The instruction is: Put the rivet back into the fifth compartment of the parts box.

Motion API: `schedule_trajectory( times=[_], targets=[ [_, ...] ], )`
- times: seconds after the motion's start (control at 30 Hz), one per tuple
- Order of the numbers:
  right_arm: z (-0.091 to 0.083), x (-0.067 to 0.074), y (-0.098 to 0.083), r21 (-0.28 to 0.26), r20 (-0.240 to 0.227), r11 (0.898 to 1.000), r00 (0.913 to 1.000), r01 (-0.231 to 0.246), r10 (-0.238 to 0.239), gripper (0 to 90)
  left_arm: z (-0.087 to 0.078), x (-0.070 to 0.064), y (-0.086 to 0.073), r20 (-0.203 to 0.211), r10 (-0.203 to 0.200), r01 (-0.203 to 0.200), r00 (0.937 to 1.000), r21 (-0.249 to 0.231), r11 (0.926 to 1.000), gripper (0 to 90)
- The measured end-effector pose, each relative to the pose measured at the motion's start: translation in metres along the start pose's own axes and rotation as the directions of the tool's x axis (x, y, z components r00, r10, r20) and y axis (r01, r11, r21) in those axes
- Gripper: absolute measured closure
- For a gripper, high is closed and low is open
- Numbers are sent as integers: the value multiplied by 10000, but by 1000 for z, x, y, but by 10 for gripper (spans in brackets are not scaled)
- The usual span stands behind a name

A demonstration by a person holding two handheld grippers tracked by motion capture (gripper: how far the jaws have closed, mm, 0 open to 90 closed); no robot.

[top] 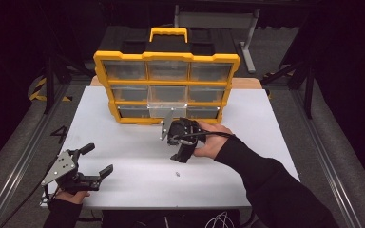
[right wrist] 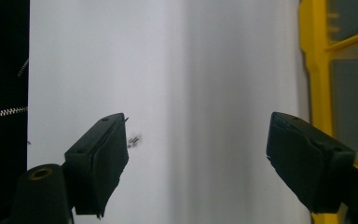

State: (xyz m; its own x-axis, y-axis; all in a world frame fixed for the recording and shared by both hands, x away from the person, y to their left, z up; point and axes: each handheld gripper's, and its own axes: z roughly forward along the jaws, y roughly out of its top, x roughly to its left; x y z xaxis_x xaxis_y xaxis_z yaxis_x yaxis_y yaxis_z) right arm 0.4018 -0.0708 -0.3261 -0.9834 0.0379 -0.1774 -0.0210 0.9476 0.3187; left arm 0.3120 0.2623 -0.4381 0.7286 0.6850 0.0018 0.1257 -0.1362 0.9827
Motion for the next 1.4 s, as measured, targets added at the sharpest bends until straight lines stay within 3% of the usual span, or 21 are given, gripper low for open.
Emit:
schedule_trajectory(
  times=[0.17, 0.3, 0.6, 0.7, 0.9, 1.4],
  targets=[
    [18, 6, -5, 141, -277, 9999, 9996, 2, 2, 209, -1, 0, 0, -16, 7, -7, 10000, 28, 10000, 20],
    [29, 11, -8, 375, -191, 9992, 9997, 125, -118, 209, -1, 1, 0, 6, 2, -2, 10000, 60, 10000, 20],
    [57, 21, -16, 633, -788, 9979, 9969, 128, -78, 215, -1, 0, 0, -19, 2, -2, 10000, 39, 10000, 20],
    [66, 25, -17, 977, -1027, 9952, 9947, 98, 3, 230, -1, 0, 0, -21, -8, 8, 10000, 14, 10000, 20],
    [82, 29, -18, 1315, -1584, 9908, 9873, 317, -106, 363, -1, 0, 0, -5, 10, -10, 10000, 33, 10000, 20],
    [91, 30, -19, 1642, -1937, 9858, 9811, 341, -17, 822, 0, 0, 0, -17, -22, 22, 10000, 11, 10000, 20]
  ],
)
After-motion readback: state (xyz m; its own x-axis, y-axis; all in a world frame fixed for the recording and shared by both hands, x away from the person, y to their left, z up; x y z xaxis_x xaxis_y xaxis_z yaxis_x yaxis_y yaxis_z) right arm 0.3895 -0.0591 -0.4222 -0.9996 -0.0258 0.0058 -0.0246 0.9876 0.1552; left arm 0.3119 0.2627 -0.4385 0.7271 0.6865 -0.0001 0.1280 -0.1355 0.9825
